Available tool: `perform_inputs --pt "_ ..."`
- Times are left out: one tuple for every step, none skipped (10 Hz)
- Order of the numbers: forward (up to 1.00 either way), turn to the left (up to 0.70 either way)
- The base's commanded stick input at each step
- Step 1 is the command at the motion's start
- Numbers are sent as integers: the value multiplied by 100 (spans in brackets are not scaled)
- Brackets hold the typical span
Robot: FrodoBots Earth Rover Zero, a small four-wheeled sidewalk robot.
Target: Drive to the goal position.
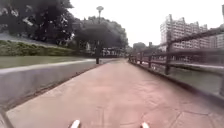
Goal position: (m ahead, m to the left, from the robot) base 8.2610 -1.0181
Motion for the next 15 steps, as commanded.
perform_inputs --pt "70 0" --pt "70 0" --pt "70 0" --pt "70 0" --pt "70 0" --pt "70 0" --pt "70 0" --pt "70 0" --pt "70 0" --pt "70 0" --pt "70 0" --pt "70 0" --pt "70 0" --pt "70 0" --pt "70 0"
